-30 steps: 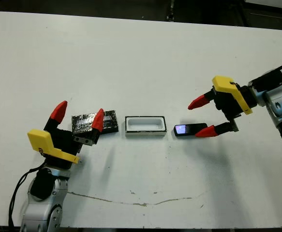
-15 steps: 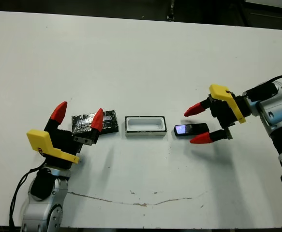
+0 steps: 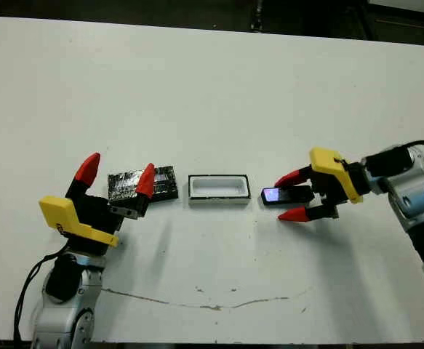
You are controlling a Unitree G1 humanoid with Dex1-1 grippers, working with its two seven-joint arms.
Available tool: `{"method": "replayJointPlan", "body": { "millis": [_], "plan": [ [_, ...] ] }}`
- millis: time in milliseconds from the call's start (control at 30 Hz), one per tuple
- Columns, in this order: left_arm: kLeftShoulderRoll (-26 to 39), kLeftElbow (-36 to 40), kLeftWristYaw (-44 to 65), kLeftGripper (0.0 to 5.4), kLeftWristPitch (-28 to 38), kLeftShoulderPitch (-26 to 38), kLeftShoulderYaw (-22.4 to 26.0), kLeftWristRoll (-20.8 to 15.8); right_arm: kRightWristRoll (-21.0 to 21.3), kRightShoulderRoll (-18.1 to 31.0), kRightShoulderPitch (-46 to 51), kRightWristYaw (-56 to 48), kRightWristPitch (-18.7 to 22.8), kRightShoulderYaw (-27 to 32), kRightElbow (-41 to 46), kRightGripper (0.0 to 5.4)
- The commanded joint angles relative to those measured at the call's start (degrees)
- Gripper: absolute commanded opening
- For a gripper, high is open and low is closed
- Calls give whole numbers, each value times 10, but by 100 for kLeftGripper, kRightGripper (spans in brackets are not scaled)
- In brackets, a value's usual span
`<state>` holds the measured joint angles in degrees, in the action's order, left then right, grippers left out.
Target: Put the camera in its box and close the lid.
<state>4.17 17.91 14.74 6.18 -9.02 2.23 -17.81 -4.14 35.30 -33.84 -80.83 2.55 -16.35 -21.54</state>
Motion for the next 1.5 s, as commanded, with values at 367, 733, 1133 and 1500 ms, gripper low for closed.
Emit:
{"method": "replayJointPlan", "body": {
  "millis": [367, 733, 1133, 1500],
  "plan": [
    [-2, -1, 0, 540, 0, -3, 0, 0, -10, 3, 38, 39, -24, 16, 39, 166],
    [-2, -5, -1, 540, 0, 3, -5, 9, -23, 22, -14, 42, 65, 44, 82, 166],
    [-3, -6, -3, 540, 8, 0, -10, 19, -71, -28, -156, 33, 155, 54, 23, 166],
    [-11, 2, -6, 540, 14, -6, -17, 24, -66, -146, -182, 40, 105, 21, -64, 166]
  ]
}}
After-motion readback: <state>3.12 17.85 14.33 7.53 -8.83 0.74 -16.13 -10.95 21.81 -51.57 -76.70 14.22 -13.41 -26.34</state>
